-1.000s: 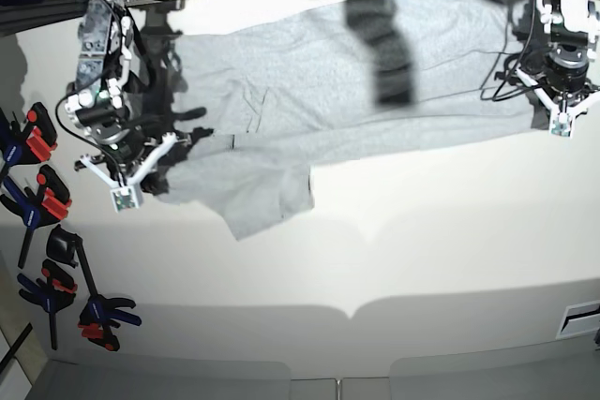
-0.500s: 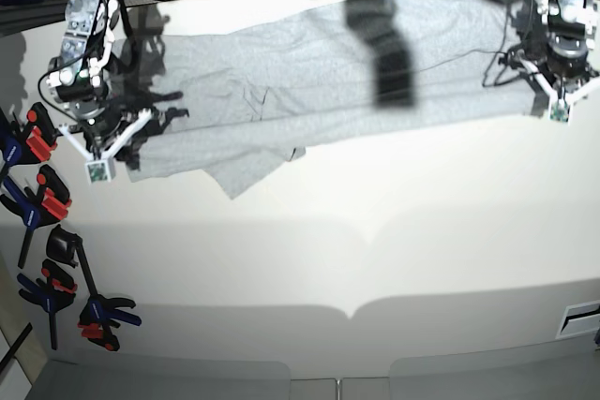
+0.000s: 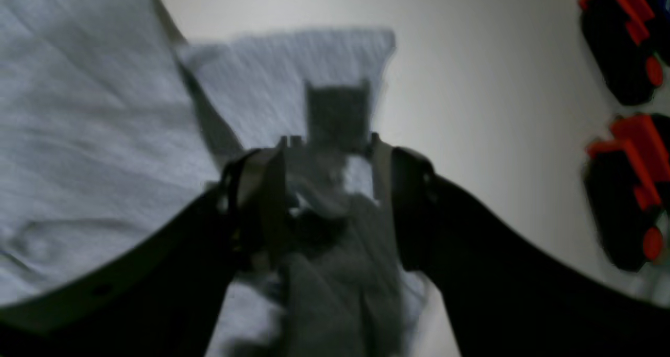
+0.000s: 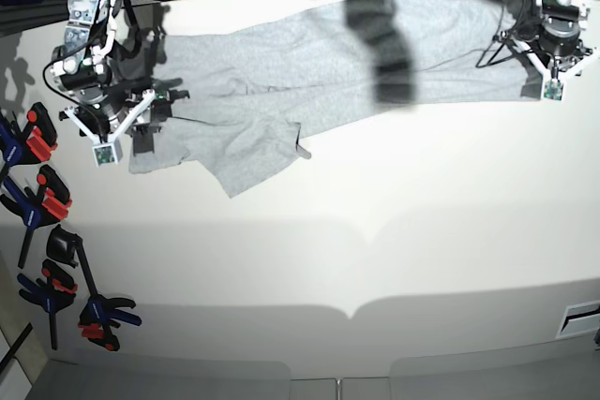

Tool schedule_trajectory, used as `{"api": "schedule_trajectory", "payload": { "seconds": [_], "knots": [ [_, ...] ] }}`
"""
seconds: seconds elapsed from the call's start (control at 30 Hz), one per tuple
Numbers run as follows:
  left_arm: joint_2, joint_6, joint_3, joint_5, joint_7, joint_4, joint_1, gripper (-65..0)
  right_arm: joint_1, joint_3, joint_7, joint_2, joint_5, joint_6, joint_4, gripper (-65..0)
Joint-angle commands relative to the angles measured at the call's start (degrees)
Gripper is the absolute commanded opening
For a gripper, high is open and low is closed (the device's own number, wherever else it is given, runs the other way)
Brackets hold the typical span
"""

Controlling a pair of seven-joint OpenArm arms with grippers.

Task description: Fold the T-shirt properly

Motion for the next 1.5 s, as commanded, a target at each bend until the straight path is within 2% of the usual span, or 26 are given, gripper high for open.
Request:
{"api": "schedule_trajectory", "payload": {
  "seconds": [0.0, 0.13, 0.3, 0.57, 0.7, 0.83, 0.87, 0.93, 1.03, 1.17, 1.27, 1.4, 1.47],
  "knots": [
    [-0.3, 0.8, -0.4, 0.4, -0.7, 1.0, 0.0, -54.8, 0.9, 0.3, 3.2, 0.8, 2.7, 0.3, 1.2, -34.7],
    [0.6, 0.8, -0.4, 0.3, -0.8, 1.0, 0.0, -54.8, 2.1, -0.5, 14.5, 0.7, 10.1, 0.7, 1.1, -35.2],
    [0.6, 0.8, -0.4, 0.4, -0.9, 1.0, 0.0, -54.8, 10.6, -6.6, 12.8, 0.8, 7.8, 0.2, -6.9, -35.2],
    [0.6, 0.8, -0.4, 0.4, -0.9, 1.0, 0.0, -54.8, 28.7, -21.6, 8.2, 0.8, 7.6, 0.2, -37.4, -35.2],
    [0.6, 0.8, -0.4, 0.4, -0.9, 1.0, 0.0, -54.8, 31.8, -28.1, 8.4, 0.5, 7.6, 1.8, -43.7, -35.1],
    [0.6, 0.8, -0.4, 0.4, -1.3, 1.0, 0.0, -54.8, 31.6, -30.5, 8.2, -1.6, 6.2, 1.8, -44.4, -35.3],
    [0.6, 0.8, -0.4, 0.4, -1.4, 1.0, 0.0, -54.8, 31.5, -30.6, 7.0, -2.4, 6.2, 1.9, -44.5, -36.8],
    [0.6, 0.8, -0.4, 0.4, -1.6, 1.0, 0.0, -54.8, 31.3, -30.6, 2.6, -4.4, 6.3, 2.6, -44.5, -44.5],
    [0.6, 0.8, -0.4, 0.4, -1.6, 1.0, 0.0, -54.8, 31.4, -30.6, 0.6, -6.6, 3.6, 2.7, -44.5, -65.0],
    [0.6, 0.8, -0.4, 0.4, -2.1, 1.0, 0.0, -54.8, 32.7, -30.4, 2.9, -7.8, 0.2, 1.9, -44.4, -65.0],
    [0.6, 0.8, -0.4, 0.4, -4.8, 1.0, 0.0, -55.1, 35.3, -30.4, 2.9, -7.7, 0.0, 0.8, -44.4, -65.0],
    [0.6, 0.8, -0.4, 0.6, -11.0, 1.0, -1.0, -65.0, 40.6, -30.4, 3.0, -7.8, 0.1, 0.6, -44.4, -65.0],
    [0.6, 0.8, -0.4, 0.6, -12.3, 1.0, -2.7, -65.0, 43.5, -30.4, 3.3, -7.8, 0.1, 0.5, -44.4, -65.0]
  ]
}}
